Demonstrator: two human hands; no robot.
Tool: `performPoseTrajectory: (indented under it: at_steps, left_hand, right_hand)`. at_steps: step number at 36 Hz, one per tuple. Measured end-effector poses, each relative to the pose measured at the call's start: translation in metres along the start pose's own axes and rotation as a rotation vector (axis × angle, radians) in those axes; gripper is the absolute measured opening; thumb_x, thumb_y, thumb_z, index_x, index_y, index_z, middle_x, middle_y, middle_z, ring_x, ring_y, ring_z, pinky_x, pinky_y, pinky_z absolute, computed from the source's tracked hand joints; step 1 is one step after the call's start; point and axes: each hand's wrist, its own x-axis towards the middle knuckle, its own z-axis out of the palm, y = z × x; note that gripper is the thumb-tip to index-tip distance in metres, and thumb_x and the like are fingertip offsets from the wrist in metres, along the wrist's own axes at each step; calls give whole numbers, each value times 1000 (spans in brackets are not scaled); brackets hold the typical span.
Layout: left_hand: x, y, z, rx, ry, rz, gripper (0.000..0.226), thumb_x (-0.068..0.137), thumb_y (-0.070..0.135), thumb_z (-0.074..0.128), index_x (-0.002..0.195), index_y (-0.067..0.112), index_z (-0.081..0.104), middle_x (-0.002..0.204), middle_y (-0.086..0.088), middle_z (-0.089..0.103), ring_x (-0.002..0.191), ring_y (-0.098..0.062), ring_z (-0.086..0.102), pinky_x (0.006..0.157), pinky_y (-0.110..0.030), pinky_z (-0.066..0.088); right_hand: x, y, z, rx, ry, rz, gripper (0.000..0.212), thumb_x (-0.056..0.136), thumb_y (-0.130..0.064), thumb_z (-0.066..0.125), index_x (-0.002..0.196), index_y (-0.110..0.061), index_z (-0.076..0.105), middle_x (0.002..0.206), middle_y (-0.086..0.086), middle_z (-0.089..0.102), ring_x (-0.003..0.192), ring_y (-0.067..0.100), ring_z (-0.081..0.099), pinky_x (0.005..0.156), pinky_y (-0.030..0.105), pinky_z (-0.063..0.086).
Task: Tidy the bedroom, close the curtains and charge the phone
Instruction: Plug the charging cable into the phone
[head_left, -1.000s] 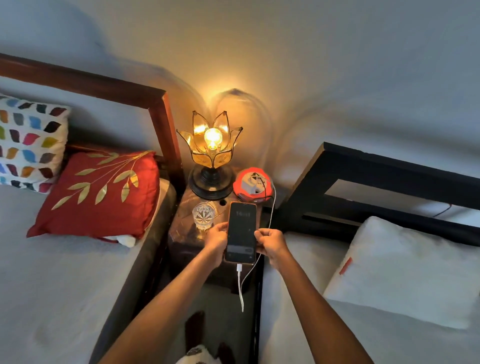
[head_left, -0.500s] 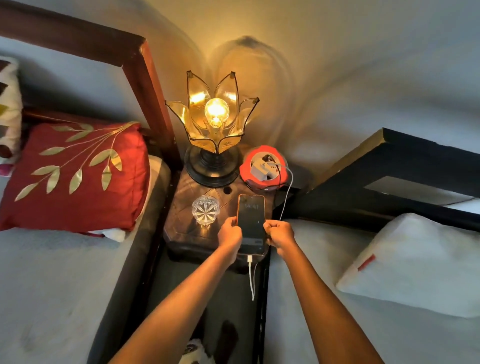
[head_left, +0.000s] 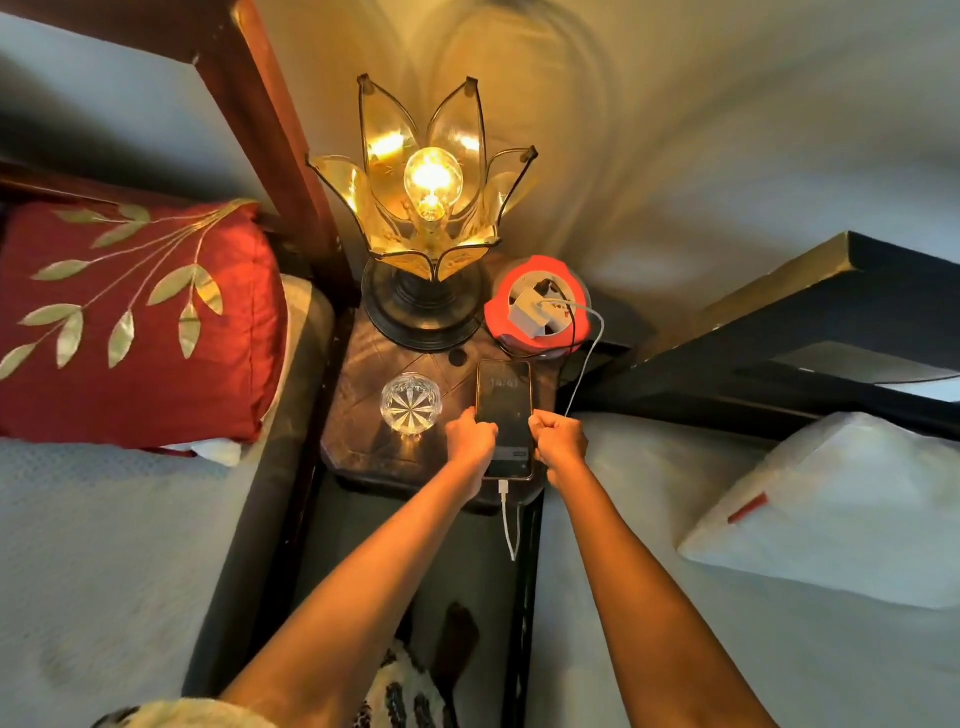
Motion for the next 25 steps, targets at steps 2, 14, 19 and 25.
performPoseTrajectory:
  at_steps: [2, 14, 19, 25]
  left_hand:
    - [3, -1, 0, 12, 3, 9, 36, 89, 8, 46, 123, 15, 54, 121, -11, 56, 104, -24, 55, 83, -37, 52]
    - [5, -13, 2, 205, 80, 77, 49, 79, 0, 44, 126, 9, 49, 127, -14, 43, 119, -32, 45, 97, -48, 47]
    - [-5, -7, 1, 360, 78, 117, 49, 85, -2, 46, 133, 3, 40, 136, -17, 33, 127, -33, 35, 107, -42, 36]
    - [-19, -12, -4, 402, 49, 199, 54, 85, -4, 47, 136, 7, 35, 138, -15, 31, 129, -30, 31, 106, -38, 33]
  right_hand:
    - [4, 3, 1, 9, -19, 12, 29, 95, -7, 50, 122, -1, 60, 123, 14, 62, 112, 29, 59, 94, 40, 51]
    - [14, 8, 0, -227, -41, -131, 31, 91, -5, 50, 120, -9, 64, 125, 9, 63, 116, 26, 58, 99, 39, 48]
    - [27, 13, -3, -305, -74, -123, 35, 86, -5, 58, 121, -4, 61, 126, 12, 62, 119, 27, 57, 105, 41, 43]
    - [21, 17, -14, -459, -120, -170, 37, 91, -7, 53, 128, -5, 56, 134, 13, 55, 126, 28, 50, 110, 34, 37]
